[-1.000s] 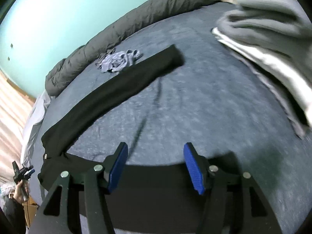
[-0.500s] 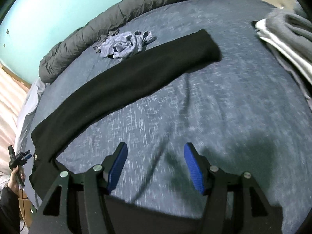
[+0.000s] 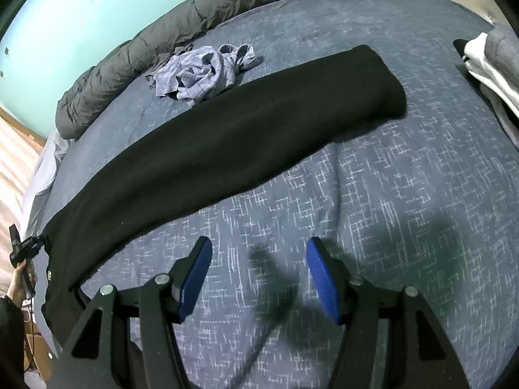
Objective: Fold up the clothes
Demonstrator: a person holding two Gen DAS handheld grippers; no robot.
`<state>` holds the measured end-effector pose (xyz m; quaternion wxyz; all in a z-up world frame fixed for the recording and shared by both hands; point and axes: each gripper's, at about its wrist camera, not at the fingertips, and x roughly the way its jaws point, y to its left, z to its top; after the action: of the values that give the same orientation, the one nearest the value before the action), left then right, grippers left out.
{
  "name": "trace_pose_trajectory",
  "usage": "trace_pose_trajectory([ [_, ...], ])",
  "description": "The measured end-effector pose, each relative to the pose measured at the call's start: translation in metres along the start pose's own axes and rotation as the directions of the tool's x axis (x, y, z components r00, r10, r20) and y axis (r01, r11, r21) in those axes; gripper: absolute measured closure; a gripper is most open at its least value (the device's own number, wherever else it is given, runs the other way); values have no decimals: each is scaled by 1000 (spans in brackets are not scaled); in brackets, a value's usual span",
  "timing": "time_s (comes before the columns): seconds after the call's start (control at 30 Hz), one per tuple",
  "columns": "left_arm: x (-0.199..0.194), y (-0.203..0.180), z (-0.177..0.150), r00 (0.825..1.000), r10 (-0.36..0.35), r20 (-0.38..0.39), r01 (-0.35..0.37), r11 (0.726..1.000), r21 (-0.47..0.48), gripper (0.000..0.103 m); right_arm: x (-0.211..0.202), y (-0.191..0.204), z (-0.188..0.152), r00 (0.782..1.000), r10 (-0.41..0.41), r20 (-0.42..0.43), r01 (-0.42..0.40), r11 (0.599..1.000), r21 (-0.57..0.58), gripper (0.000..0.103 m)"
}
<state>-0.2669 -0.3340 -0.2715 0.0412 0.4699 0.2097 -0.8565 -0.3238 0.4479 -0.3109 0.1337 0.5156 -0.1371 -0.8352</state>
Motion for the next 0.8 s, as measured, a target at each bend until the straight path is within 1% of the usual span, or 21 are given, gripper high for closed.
trace_pose_trajectory([
  [0.03, -3, -1, 2, 1000, -9, 13, 9, 1000, 4, 100, 1, -1, 1, 1000, -3, 0, 3, 1000, -1, 42],
  [0.1, -12, -5, 11, 998, -4, 60, 3, 1000, 15, 100, 4, -3, 3, 1000, -9, 0, 9, 1000, 1, 42],
  [0.17, -22, -3, 23, 994, -5, 106, 6, 1000, -6, 100, 6, -5, 5, 1000, -14, 3, 14, 1000, 6, 42],
  [0.27, -26, 0, 40, 991, 3, 130, 1, 999, -37, 100, 8, -8, 8, 1000, -20, 4, 20, 1000, 9, 42],
  [0.37, -14, 2, 49, 994, 39, 106, -33, 998, -62, 100, 10, -11, 11, 1000, -30, 2, 30, 1000, 6, 42],
  [0.43, 2, 7, 48, 995, 73, 65, -67, 994, -83, 100, 10, -14, 15, 999, -38, 9, 38, 999, 9, 42],
  [0.53, 21, 10, 41, 993, 113, 20, -112, 991, -69, 100, 7, -22, 23, 998, -48, 32, 47, 998, 30, 42],
  [0.6, 28, 15, 36, 993, 117, 9, -116, 990, -80, 99, 3, -31, 30, 996, -71, 51, 68, 996, 51, 42],
  [0.67, 30, 20, 31, 993, 116, 8, -115, 990, -87, 98, -3, -41, 40, 991, -98, 89, 92, 993, 68, 41],
  [0.7, 31, 21, 29, 993, 116, 8, -115, 990, -86, 98, -6, -45, 45, 989, -108, 105, 100, 992, 75, 40],
  [0.77, 32, 22, 26, 993, 116, 8, -115, 990, -82, 98, -10, -53, 56, 982, -137, 133, 126, 988, 88, 31],
  [0.8, 32, 23, 25, 993, 115, 8, -114, 990, -81, 98, -11, -58, 63, 979, -146, 144, 132, 986, 98, 30],
])
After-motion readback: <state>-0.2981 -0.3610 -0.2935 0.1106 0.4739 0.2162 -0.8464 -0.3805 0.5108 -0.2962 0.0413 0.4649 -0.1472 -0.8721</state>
